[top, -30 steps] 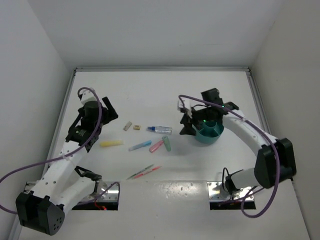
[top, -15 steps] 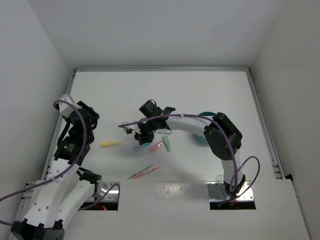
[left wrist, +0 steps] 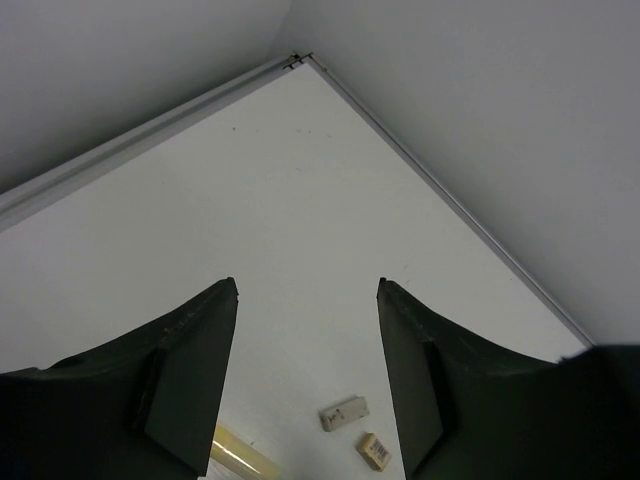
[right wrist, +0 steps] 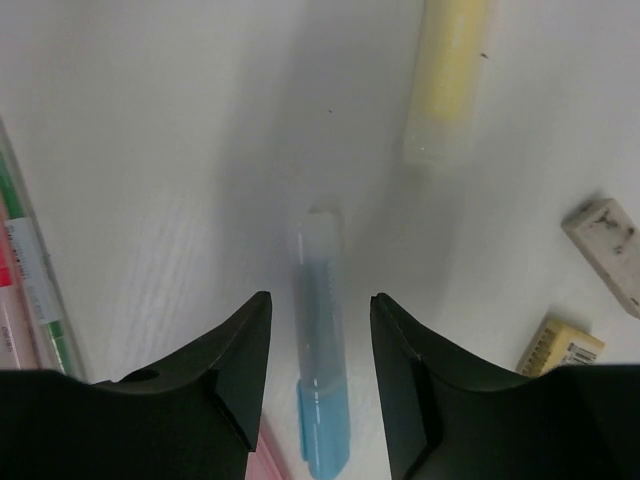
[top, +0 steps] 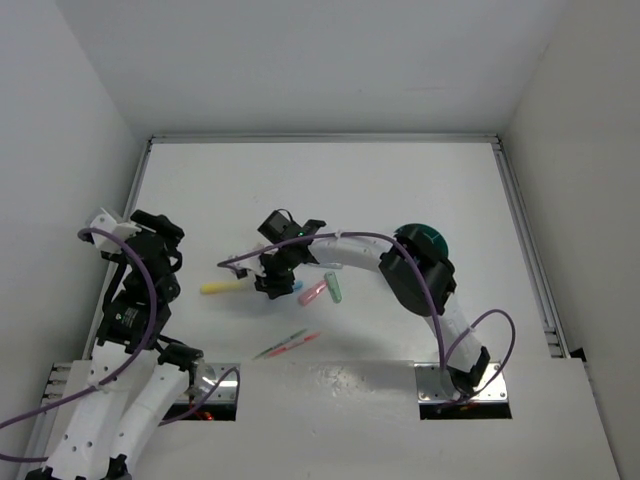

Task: Sort the stationery into containers
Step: Pick up the stationery from the center of the board.

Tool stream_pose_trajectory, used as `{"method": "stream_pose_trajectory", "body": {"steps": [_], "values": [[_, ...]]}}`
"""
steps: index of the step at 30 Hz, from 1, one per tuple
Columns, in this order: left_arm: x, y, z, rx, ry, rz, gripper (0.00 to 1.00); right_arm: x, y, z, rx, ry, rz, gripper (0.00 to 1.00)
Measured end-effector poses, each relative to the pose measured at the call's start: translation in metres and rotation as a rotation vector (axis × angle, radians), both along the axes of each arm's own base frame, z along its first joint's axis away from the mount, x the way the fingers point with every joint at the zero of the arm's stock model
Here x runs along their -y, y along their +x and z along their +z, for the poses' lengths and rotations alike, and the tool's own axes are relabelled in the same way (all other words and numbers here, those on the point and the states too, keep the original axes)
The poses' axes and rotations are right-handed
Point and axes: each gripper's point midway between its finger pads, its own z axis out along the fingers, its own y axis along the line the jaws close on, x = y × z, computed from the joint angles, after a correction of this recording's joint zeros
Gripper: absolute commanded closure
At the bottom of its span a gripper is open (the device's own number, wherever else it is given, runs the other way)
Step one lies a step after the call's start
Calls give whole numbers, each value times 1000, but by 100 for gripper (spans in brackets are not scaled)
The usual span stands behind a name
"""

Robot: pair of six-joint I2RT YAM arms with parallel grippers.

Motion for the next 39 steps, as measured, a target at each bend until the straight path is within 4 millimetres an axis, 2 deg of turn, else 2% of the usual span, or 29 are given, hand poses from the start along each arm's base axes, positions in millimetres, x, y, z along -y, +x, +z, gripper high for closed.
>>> {"method": "stream_pose_trajectory", "body": {"steps": [4, 8, 18, 20, 25, 27, 28, 29, 35, 37, 39], "values": [[0, 0, 0, 2, -2, 0, 36, -2, -11, -2, -1, -20, 19, 49], [0, -1, 2, 9, -4, 0, 35, -5, -16, -4, 22, -34, 27, 49], [0, -2, 2, 13, -5, -1, 35, -6, -2, -25, 125, -83, -32, 49], [0, -2, 2, 13, -5, -1, 35, -7, 2, -24, 149, -82, -49, 53], [0, -2, 2, 13, -5, -1, 36, -9, 10, -24, 194, -82, -72, 79], [0, -2, 2, 13, -5, -1, 36, -9, 7, -25, 185, -84, -65, 85], [0, -2, 2, 13, -5, 0, 36, -8, 6, -24, 176, -86, -59, 95], [0, -2, 2, 13, -5, -1, 36, -7, 4, -24, 159, -92, -54, 100], [0, -2, 2, 13, -5, -1, 36, -2, 1, -19, 89, -92, -144, 100], [0, -2, 2, 13, -5, -4, 36, 1, 10, -6, 102, -83, -228, 100], [0, -2, 2, 13, -6, -4, 36, -1, 33, 20, 159, -37, -380, 100]]}}
